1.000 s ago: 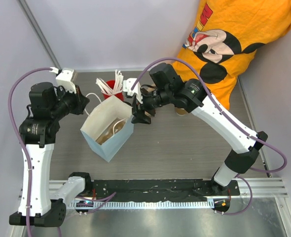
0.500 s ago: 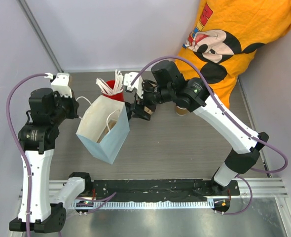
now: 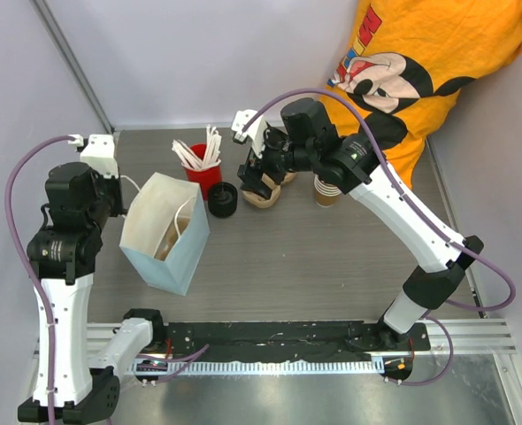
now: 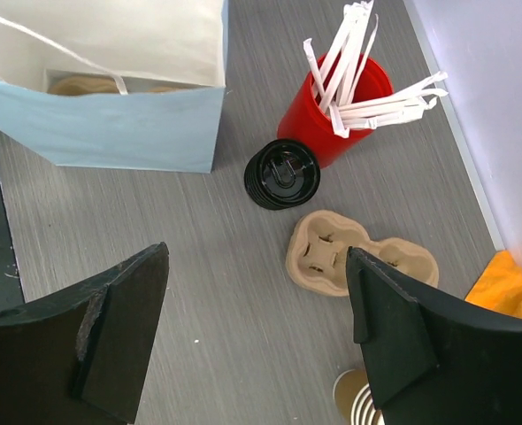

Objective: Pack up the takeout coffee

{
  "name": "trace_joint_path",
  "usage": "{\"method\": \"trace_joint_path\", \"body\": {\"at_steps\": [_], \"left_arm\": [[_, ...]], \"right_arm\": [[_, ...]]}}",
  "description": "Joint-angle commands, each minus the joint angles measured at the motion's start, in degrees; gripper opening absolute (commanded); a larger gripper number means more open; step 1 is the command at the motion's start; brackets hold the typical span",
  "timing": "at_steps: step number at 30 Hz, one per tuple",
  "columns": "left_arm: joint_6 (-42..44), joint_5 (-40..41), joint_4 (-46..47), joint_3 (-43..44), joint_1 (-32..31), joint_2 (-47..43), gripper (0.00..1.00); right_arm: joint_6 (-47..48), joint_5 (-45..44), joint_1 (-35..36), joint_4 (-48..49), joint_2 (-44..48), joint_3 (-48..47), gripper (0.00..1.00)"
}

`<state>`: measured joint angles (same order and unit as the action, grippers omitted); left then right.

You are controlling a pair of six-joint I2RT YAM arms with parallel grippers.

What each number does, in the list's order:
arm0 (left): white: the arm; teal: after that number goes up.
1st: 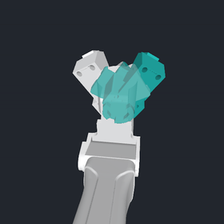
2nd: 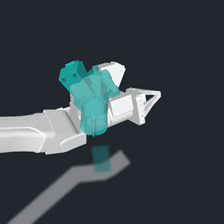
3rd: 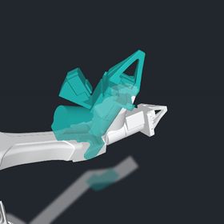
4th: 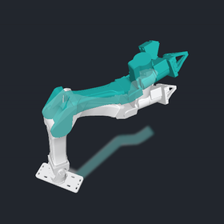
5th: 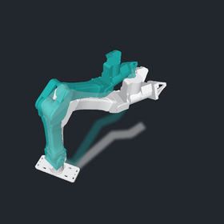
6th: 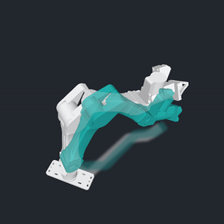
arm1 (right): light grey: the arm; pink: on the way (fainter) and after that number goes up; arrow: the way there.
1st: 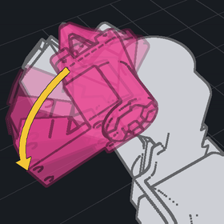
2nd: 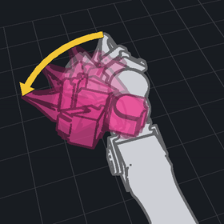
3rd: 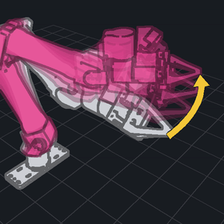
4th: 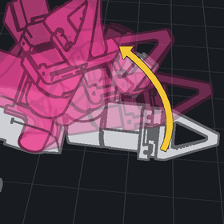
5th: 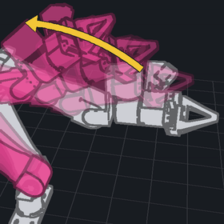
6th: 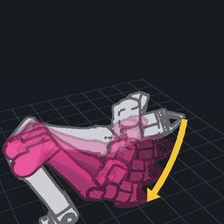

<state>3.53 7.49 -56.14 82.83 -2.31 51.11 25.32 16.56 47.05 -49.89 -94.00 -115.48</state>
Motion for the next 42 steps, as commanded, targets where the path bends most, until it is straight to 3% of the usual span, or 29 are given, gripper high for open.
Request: {"method": "trace_joint_path", "body": {"at_steps": [1, 9, 19, 42], "left_arm": [[3.1, 5.4, 2.4, -0.2, 1.1, -0.5, 0.05], [4.9, 4.4, 7.5, -2.1, 9.5, 1.9, 0.11], [5.1, -4.0, 11.6, 0.3, 20.9, 6.5, 0.1], [2.8, -4.8, 24.3, 6.2, 22.3, 18.4, 0.13]], "right_arm": [[-1.0, -0.9, -0.6, 3.4, 2.9, 0.9, 0.85], [-1.2, -1.5, -1.3, 4.5, 4.0, 2.3, 0.85], [-1.5, -1.5, -1.6, 5.2, 3.9, 2.5, 0.85], [-2.2, -1.8, -1.9, 6.1, 2.8, 2.4, 0.86]]}}
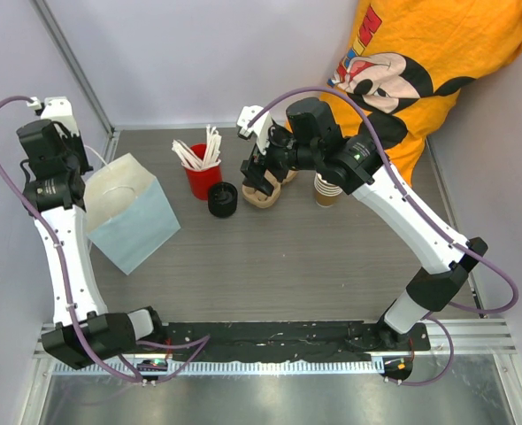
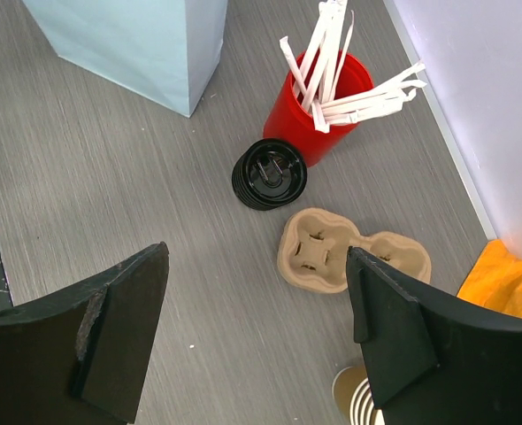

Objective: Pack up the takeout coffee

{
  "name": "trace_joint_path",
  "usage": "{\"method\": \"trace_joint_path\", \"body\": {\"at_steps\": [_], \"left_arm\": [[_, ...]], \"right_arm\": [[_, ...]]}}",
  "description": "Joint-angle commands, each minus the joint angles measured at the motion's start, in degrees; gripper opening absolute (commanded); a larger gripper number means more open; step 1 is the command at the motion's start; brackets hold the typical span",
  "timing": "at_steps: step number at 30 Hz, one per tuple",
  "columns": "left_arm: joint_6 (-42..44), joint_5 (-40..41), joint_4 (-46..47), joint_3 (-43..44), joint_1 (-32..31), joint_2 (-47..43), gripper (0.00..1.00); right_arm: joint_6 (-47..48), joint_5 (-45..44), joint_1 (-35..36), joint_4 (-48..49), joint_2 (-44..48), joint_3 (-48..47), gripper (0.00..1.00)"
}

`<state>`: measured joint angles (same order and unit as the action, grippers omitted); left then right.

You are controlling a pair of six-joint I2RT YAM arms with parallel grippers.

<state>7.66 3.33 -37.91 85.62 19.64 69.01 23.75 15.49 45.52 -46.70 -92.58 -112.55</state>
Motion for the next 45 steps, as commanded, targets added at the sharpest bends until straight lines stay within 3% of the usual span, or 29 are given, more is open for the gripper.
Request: {"method": "trace_joint_path", "body": {"at_steps": [1, 15, 18, 19, 27, 31, 34, 38, 42, 45], "left_arm": [[-1.5, -0.9, 6.7, 3.8, 0.4, 0.8, 0.13], [-2.2, 0.8, 8.4, 5.9, 0.4, 8.2, 0.26], [-1.9, 1.4, 9.3, 4.2, 0.5, 8.6, 0.45], [-1.9, 1.5, 9.5, 3.9, 0.4, 8.6, 0.55], [-3.8, -1.6, 9.6, 6.5, 0.8, 5.4, 0.8], [-6.3, -7.6, 8.6, 9.4, 0.8, 3.0, 0.94], [-9.0, -14.0, 7.3, 10.8, 0.7, 0.9, 1.0], [-10.3, -24.0, 5.9, 10.7, 0.8, -2.1, 1.0], [-8.5, -41.9, 2.9, 9.0, 0.6, -5.4, 1.0], [-5.0, -43.9, 0.2, 6.5, -1.9, -7.1, 1.0]], "right_arm": [[-0.7, -0.8, -0.4, 3.0, 1.3, -0.6, 0.85], [-1.2, -0.6, -0.3, 3.0, 0.4, -1.4, 0.85], [-1.2, -0.5, -0.3, 3.0, 0.5, -1.2, 0.85], [-1.2, -0.5, -0.3, 3.1, 0.4, -1.2, 0.85], [-1.4, -0.6, -0.4, 2.8, -0.4, -2.1, 0.85], [-1.5, -1.3, -0.3, 2.7, -0.8, -2.8, 0.85], [-2.1, -2.6, -0.4, 2.8, -0.7, -3.1, 0.86], [-3.8, -8.5, -1.2, 4.8, 0.0, -2.0, 0.86], [-4.9, -15.0, -3.1, 7.2, 1.8, 1.6, 0.93], [-5.7, -18.3, -6.6, 8.2, 3.4, 4.9, 0.94]]}}
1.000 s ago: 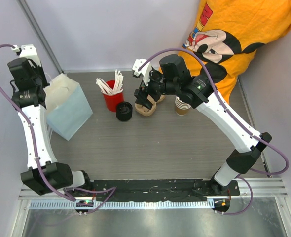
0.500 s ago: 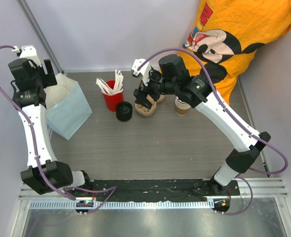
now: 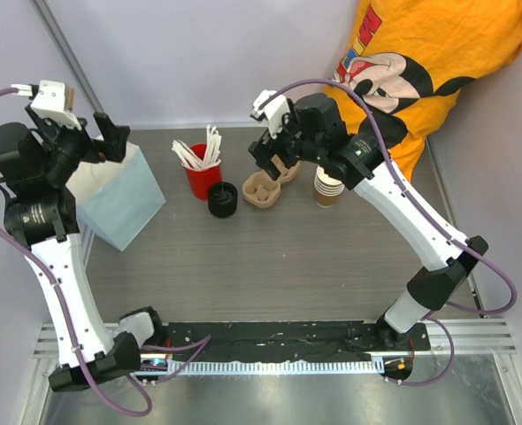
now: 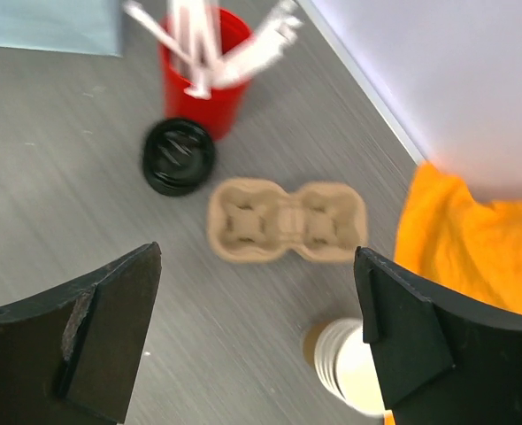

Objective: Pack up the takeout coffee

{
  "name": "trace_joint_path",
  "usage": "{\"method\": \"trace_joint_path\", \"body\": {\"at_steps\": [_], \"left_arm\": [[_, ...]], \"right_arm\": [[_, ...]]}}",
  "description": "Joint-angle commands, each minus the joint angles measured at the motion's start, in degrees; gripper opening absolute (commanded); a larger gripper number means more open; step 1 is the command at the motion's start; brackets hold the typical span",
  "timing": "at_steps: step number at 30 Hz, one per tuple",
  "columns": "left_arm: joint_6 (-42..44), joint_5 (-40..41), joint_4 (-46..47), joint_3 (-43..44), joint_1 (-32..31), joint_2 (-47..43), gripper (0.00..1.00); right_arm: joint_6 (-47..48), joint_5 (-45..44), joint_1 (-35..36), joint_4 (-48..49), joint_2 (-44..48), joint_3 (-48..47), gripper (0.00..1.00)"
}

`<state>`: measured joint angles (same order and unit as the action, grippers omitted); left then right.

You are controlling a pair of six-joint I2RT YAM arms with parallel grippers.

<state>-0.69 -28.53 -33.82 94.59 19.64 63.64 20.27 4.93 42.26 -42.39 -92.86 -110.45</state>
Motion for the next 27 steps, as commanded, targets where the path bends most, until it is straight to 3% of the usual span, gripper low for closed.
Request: {"method": "trace_joint_path", "body": {"at_steps": [1, 8, 15, 17, 20, 27], "left_arm": [[5.6, -11.3, -4.6, -3.2, -4.5, -2.5, 1.0], [13.5, -0.1, -11.3, -9.0, -21.7, -1.7, 1.0], [18.8, 3.6, -13.9, -13.3, -34.9, 0.9, 1.0], [19.8, 4.5, -14.4, -14.7, -37.1, 1.7, 1.0], [19.1, 4.4, -12.9, -16.4, -38.8, 1.5, 0.99], [19.4, 4.9, -11.4, -20.8, -38.8, -1.7, 1.0]], "right_arm": [[-2.3, -8.4, -5.3, 4.2, 4.4, 3.6, 0.94], [-0.9, -8.6, -16.0, 6.0, 8.6, 13.1, 0.89], [6.3, -2.2, -20.5, 0.7, 11.6, 21.6, 0.74], [7.3, -0.5, -20.6, 0.5, 11.8, 23.9, 0.69], [8.5, 1.9, -20.6, 0.8, 11.5, 25.5, 0.5], [8.6, 5.3, -20.9, 2.6, 7.5, 25.6, 0.46]]}}
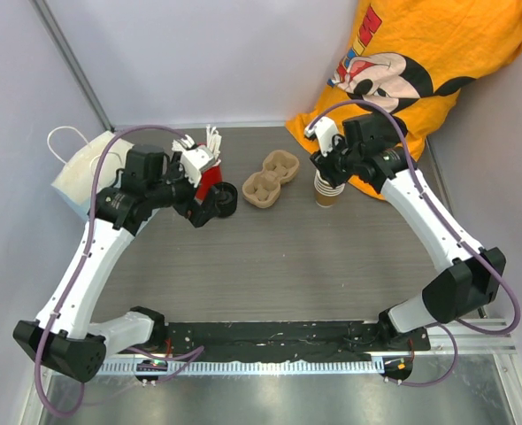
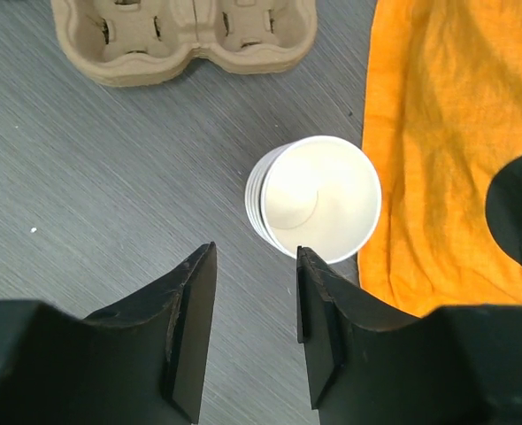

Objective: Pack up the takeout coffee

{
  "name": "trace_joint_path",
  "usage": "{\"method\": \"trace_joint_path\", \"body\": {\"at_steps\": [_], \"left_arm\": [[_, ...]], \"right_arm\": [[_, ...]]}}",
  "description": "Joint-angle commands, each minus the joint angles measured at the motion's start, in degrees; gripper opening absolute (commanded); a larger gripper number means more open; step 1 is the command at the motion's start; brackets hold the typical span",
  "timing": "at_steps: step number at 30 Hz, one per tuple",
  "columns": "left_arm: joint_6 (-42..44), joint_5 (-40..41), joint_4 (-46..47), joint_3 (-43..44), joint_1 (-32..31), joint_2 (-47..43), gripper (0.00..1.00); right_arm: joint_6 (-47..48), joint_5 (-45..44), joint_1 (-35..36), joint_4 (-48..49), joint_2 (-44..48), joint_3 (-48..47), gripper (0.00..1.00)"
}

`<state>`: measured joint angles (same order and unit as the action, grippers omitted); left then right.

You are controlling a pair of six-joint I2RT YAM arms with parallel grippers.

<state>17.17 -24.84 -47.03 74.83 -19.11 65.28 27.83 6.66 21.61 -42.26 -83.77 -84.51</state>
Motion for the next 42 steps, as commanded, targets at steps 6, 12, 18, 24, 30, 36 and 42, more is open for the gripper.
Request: {"method": "trace_joint_path", "body": {"at_steps": [6, 12, 18, 24, 30, 36, 42], "left_arm": [[2.0, 1.4, 1.1, -2.4, 0.3, -4.7, 1.0], [1.6, 0.6, 1.3, -2.9, 0.7, -5.0, 1.0], [1.0, 0.1, 1.8, -3.1, 1.0, -4.9, 1.0], [0.6, -0.4, 2.2, -3.4, 1.3, -4.7, 1.0], [0.4, -0.3, 2.4, -3.3, 1.4, -4.6, 0.99], [0.2, -0.3, 2.6, -3.5, 1.4, -4.7, 1.0], [0.1, -0.4, 2.8, -3.5, 1.4, -4.5, 1.0]], "right_arm": [[0.6, 5.9, -1.3, 4.3, -6.4, -0.5, 0.46], [0.1, 5.7, -1.8, 5.6, -10.1, -0.6, 0.47], [-0.1, 5.0, -1.9, 6.5, -11.3, 0.0, 0.45], [-0.1, 4.4, -2.1, 7.1, -11.6, 0.8, 0.38], [-0.1, 4.5, -2.4, 7.4, -12.0, 1.3, 0.37], [0.0, 4.6, -3.1, 7.6, -12.5, 1.7, 0.34], [-0.1, 4.7, -3.5, 7.8, -12.5, 2.0, 0.27]]}}
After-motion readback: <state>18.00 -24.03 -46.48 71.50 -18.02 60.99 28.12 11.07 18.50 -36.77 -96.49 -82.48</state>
